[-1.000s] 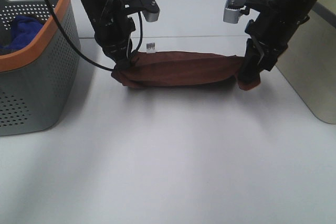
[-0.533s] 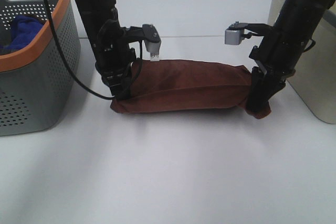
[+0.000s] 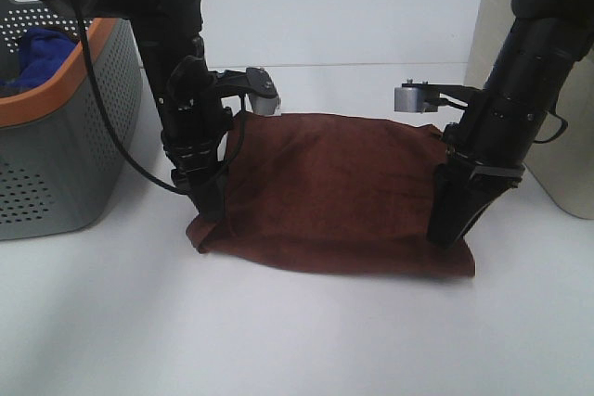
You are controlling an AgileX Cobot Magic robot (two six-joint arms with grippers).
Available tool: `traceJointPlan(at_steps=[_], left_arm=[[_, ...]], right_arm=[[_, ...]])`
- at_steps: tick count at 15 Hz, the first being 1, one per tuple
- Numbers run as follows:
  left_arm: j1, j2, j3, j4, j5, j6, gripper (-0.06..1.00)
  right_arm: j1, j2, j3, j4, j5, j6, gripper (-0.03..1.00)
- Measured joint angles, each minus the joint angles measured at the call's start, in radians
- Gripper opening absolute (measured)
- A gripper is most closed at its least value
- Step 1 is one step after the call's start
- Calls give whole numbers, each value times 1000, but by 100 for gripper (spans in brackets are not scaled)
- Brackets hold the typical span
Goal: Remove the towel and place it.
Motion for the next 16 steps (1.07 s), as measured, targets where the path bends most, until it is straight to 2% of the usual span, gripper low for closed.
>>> traceJointPlan(at_steps=[1,2,4,7,9,12,16], left_arm=[[0,0,0,0,0,-1,85],[0,0,0,-4,0,-3,92],[0,0,0,-6,0,-3,95],[0,0,-4,-6,0,-28,96],[0,2,-58,-6,0,-83,96],[0,-15,-191,-7,-1,-216,96],[0,-67,-343,-6,2,-357,96]], right_arm=[[0,0,0,1,-1,22,66],[0,0,0,1,-1,51,80],[0,0,0,1,0,84,90],[0,0,-5,1,18,136,92],[0,0,-56,2,19,189,93],[0,-2,-220,11,20,309,93],[0,-62,-423,14,21,400,93]])
